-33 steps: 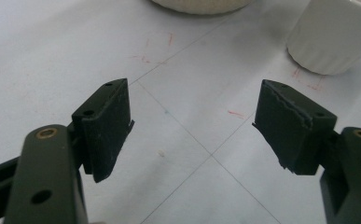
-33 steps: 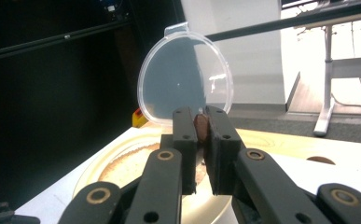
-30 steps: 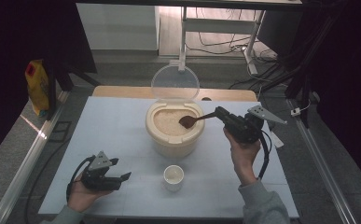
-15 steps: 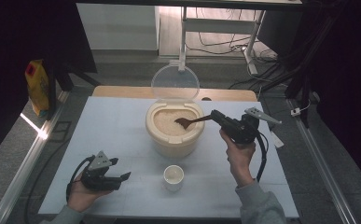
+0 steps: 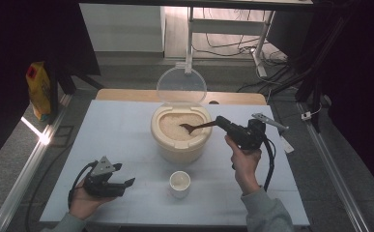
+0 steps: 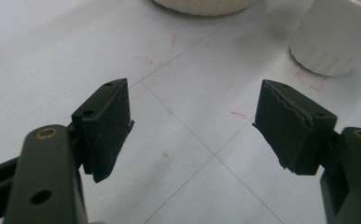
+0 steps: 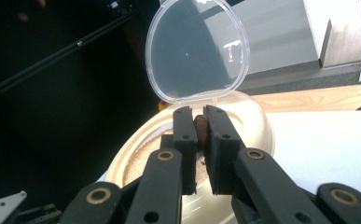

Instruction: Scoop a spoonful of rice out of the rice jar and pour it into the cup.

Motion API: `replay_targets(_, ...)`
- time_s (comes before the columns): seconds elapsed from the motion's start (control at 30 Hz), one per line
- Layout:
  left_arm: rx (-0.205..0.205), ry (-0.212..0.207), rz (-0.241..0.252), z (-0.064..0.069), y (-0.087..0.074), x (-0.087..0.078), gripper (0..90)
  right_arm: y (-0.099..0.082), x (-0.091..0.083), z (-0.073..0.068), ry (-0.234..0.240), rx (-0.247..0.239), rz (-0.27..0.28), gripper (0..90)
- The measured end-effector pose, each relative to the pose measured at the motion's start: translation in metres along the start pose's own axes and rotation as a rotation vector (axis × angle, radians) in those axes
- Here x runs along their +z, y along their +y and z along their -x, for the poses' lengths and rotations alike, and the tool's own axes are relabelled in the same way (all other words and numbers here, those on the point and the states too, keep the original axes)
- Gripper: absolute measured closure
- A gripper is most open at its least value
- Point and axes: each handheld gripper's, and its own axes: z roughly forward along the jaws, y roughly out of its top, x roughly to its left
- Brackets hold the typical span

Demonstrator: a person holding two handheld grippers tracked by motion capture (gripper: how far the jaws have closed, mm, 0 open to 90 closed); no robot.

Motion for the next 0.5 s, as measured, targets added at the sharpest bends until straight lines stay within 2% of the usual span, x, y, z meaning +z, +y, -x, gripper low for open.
replay_targets(0.27, 0.001, 0.0, 0.0, 0.0, 0.0, 0.0, 26.5, -0.005, 0.002, 0.004, 0.005, 0.083, 0.001, 83.5)
replay_targets(0.4, 0.003, 0.0, 0.0, 0.0, 0.0, 0.0, 26.5, -0.008, 0.002, 0.009, 0.002, 0.147, 0.005, 83.6)
replay_targets(0.5, 0.003, 0.002, 0.0, 0.0, 0.0, 0.0, 26.5, -0.009, 0.001, 0.012, 0.004, 0.175, 0.006, 83.5)
